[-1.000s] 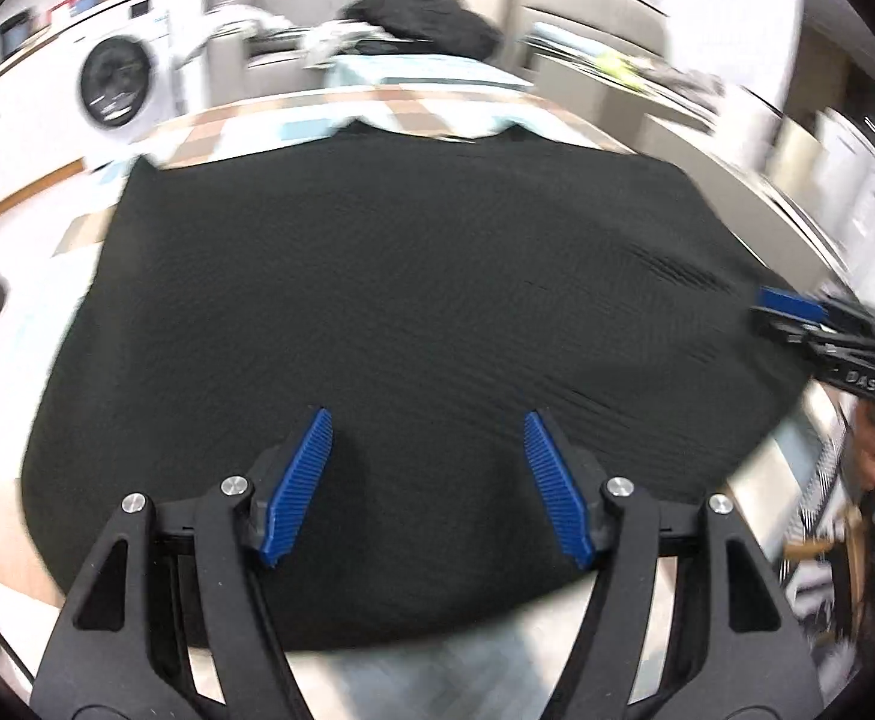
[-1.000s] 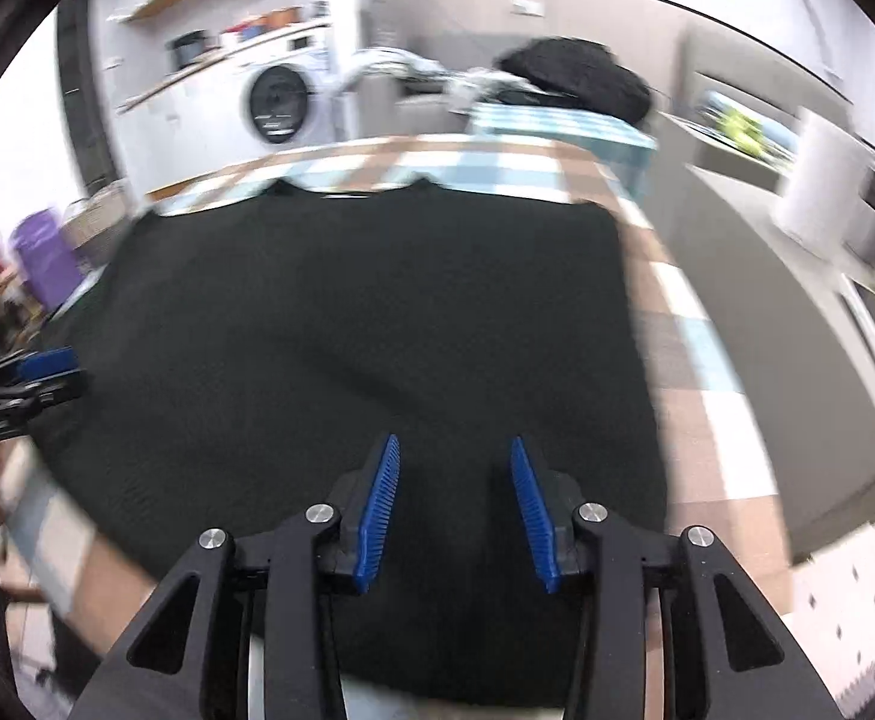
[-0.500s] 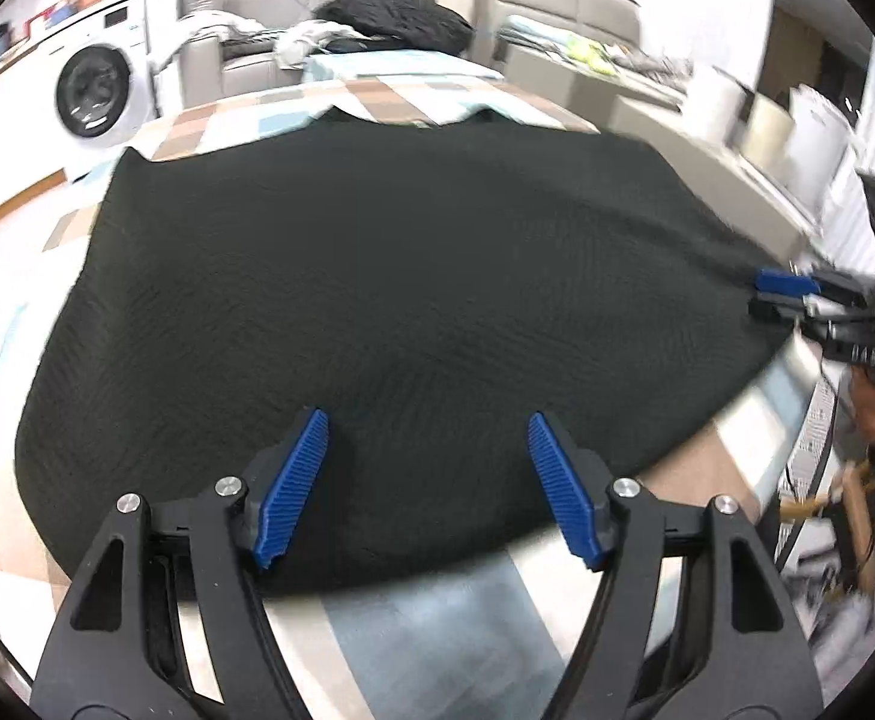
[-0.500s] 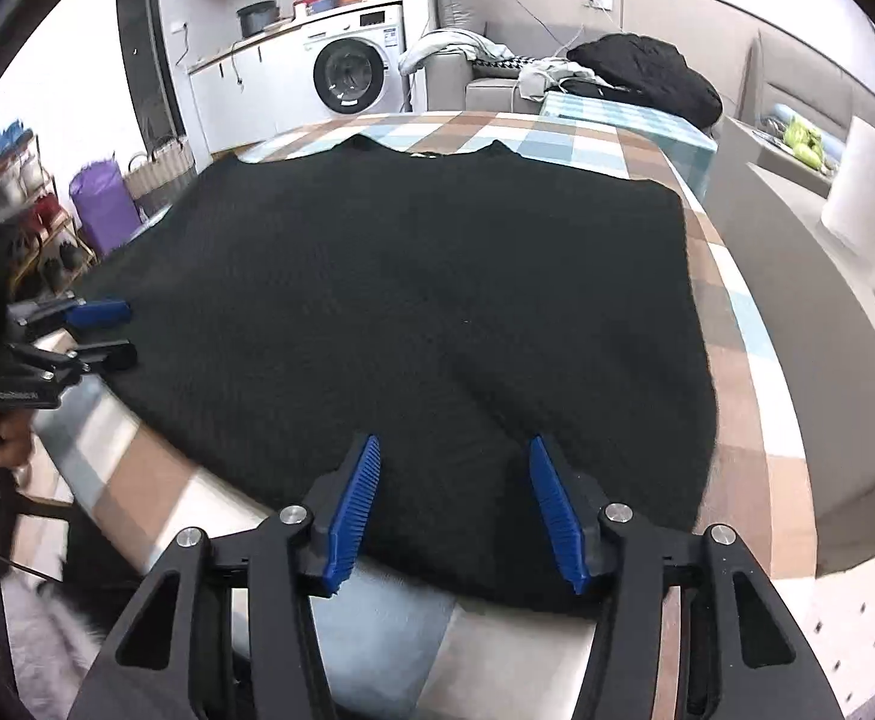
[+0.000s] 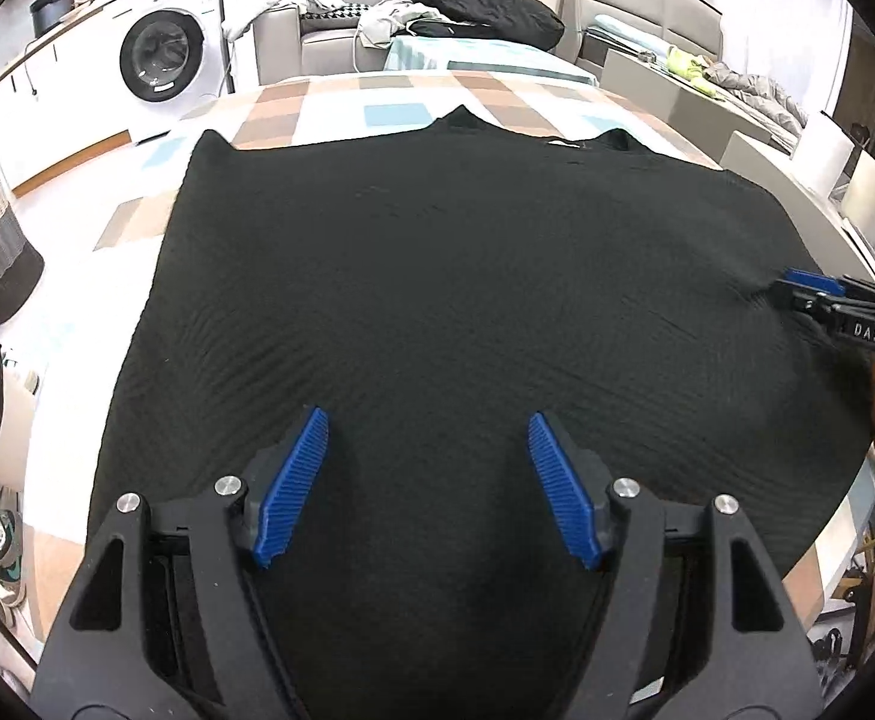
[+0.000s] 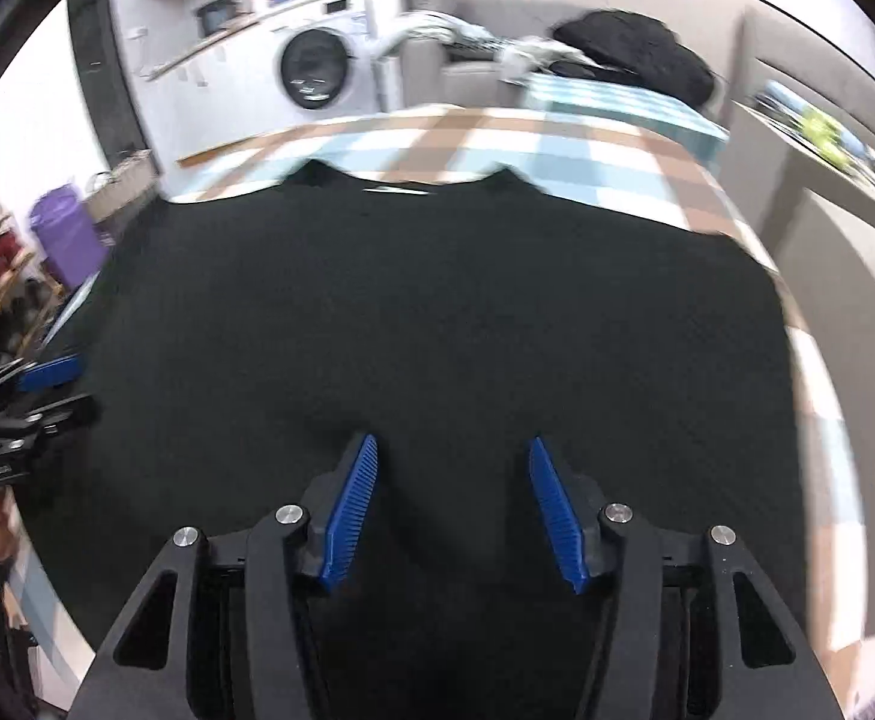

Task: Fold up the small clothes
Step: 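Press the spread black sweater flat with both open grippers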

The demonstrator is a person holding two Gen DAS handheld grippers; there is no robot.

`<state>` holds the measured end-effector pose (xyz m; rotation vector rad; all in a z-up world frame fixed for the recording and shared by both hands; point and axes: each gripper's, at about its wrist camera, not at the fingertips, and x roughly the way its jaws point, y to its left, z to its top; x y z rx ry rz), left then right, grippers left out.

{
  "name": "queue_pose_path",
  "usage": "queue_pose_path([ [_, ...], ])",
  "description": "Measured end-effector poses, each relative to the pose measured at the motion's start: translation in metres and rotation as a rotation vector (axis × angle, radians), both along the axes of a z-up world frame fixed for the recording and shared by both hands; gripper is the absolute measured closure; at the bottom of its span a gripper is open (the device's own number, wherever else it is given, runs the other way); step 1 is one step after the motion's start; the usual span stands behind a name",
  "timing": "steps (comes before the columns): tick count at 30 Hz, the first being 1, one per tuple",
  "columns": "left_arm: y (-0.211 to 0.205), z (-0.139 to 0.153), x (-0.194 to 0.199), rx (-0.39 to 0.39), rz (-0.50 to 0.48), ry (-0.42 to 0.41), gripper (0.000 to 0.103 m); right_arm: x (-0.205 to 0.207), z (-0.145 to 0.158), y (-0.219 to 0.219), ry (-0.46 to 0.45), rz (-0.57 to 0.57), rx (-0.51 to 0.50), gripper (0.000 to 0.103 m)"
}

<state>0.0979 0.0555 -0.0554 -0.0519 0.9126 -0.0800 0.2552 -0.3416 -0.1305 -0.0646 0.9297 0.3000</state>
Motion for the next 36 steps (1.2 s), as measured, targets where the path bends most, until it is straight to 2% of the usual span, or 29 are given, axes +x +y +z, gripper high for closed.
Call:
queue_pose_path([
  [3,-0.001,0.002,0.003,0.013,0.002,0.008,0.036,0.003,0.002,-0.026,0.022,-0.067,-0.017,0.05],
  [5,-0.004,0.003,0.011,0.013,0.001,0.008,0.036,0.004,0.008,-0.026,0.027,-0.075,-0.021,0.05],
  [9,-0.012,0.004,0.027,0.013,-0.006,0.017,0.036,0.014,0.02,0.014,0.004,0.018,-0.004,0.05],
  [12,-0.012,0.0,0.035,0.029,0.004,0.034,0.036,0.028,0.012,0.048,0.023,0.113,0.003,0.05],
  [14,-0.01,-0.001,0.031,0.031,0.002,0.022,0.036,0.036,0.003,0.061,0.053,0.133,-0.017,0.05],
  [15,-0.009,-0.002,0.029,0.033,0.0,0.02,0.036,0.038,0.003,0.06,0.04,0.139,-0.03,0.049],
  [18,-0.002,-0.002,0.023,0.025,0.01,0.013,0.036,0.043,0.004,0.034,0.046,0.091,-0.037,0.048],
  [20,0.001,-0.003,0.018,0.025,0.011,0.007,0.036,0.044,0.002,0.002,0.03,0.0,-0.101,0.047],
  [22,0.001,-0.003,0.015,0.028,0.012,0.002,0.036,0.042,0.002,-0.028,0.051,-0.052,-0.054,0.046],
  [26,0.001,0.002,0.003,0.015,0.028,-0.021,0.036,0.009,0.013,-0.053,0.013,-0.092,-0.053,0.05],
  [31,-0.003,0.004,-0.033,-0.01,0.028,-0.05,0.036,-0.053,0.01,-0.042,-0.033,0.042,-0.044,0.049],
  [33,-0.004,0.002,-0.049,0.018,0.029,-0.057,0.036,-0.068,0.002,-0.048,-0.042,0.033,-0.079,0.05],
  [36,0.002,0.002,-0.072,0.017,0.053,-0.062,0.036,-0.076,0.0,-0.07,-0.048,-0.02,-0.042,0.049],
])
